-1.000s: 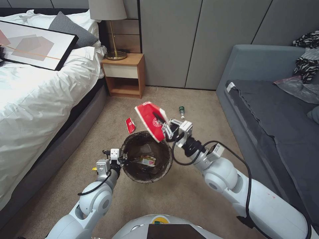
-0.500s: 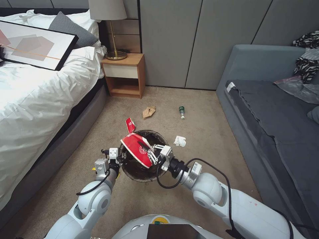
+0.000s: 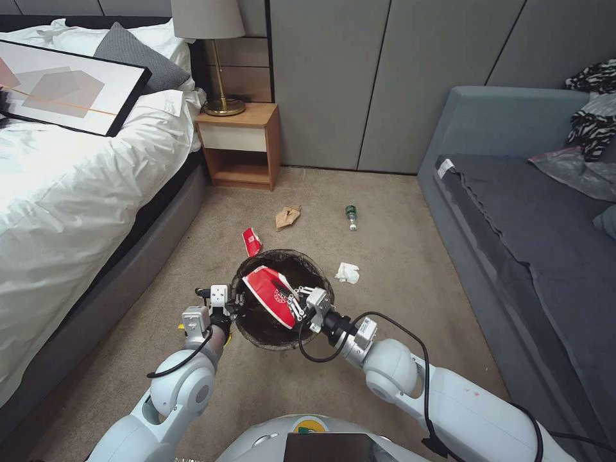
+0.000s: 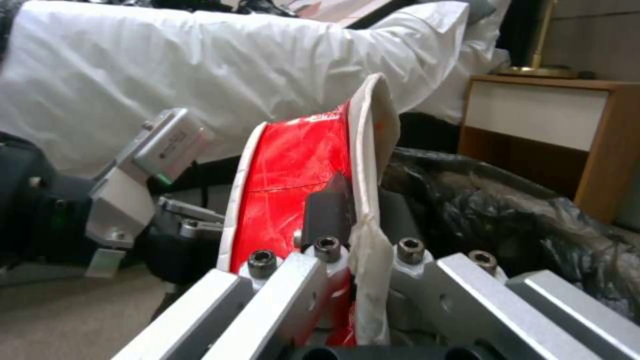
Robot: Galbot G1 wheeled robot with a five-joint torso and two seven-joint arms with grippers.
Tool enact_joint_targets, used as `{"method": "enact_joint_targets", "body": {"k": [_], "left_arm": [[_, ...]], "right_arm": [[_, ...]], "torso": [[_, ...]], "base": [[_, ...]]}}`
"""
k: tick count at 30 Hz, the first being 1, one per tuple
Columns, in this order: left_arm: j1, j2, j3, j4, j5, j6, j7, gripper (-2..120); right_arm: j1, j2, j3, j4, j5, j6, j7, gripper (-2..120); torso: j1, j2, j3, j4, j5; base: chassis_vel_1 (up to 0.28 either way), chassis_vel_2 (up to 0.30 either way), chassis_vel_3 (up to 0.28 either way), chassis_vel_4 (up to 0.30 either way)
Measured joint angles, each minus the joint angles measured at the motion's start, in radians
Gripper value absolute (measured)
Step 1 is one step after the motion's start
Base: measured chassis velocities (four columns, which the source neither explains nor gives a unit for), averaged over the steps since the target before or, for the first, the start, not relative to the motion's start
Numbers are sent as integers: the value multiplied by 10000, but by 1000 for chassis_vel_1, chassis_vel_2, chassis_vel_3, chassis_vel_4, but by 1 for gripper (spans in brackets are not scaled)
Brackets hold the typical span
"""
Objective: Pick up the trash bin, then pick up the garbage from the floor and place it into the trash bin.
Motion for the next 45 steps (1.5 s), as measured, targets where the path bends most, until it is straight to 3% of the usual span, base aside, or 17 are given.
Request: {"method": "enact_joint_targets", "body": {"k": [6, 7, 13, 15, 18, 29, 45], "left_arm": [[-23, -20, 27, 22, 7, 7, -5, 3], [-36, -30, 43, 28, 14, 18, -8, 3], [-45, -27, 33, 32, 17, 32, -14, 3], [-39, -17, -5, 32, 18, 32, -16, 3], [-26, -13, -20, 24, 17, 33, -15, 3], [-15, -53, -129, -99, 4, -24, -12, 3], [21, -128, -123, -128, 41, -53, -8, 3]], "right_arm": [[46, -124, -360, 138, 23, -4, -238, 7], [80, -217, -626, 198, 23, -5, -388, 22], [190, -432, -1554, 242, -14, -8, -664, 37], [232, -477, -2082, 224, -152, -8, -744, 50], [252, -467, -2483, 81, -298, -8, -752, 59], [144, -102, -3683, -1580, -1008, 252, -698, 99], [393, 96, -3836, -1969, -1126, 33, 13, 100]], "torso": [[0, 0, 0, -1, 0], [0, 0, 0, 0, 0], [0, 0, 0, 0, 0], [0, 0, 0, -1, 0], [0, 0, 0, 0, 0], [0, 0, 0, -1, 0], [0, 0, 0, 0, 0]], "base": [[0, 0, 0, 0], [0, 0, 0, 0], [0, 0, 0, 0], [0, 0, 0, 0], [0, 0, 0, 0], [0, 0, 0, 0], [0, 0, 0, 0]]}}
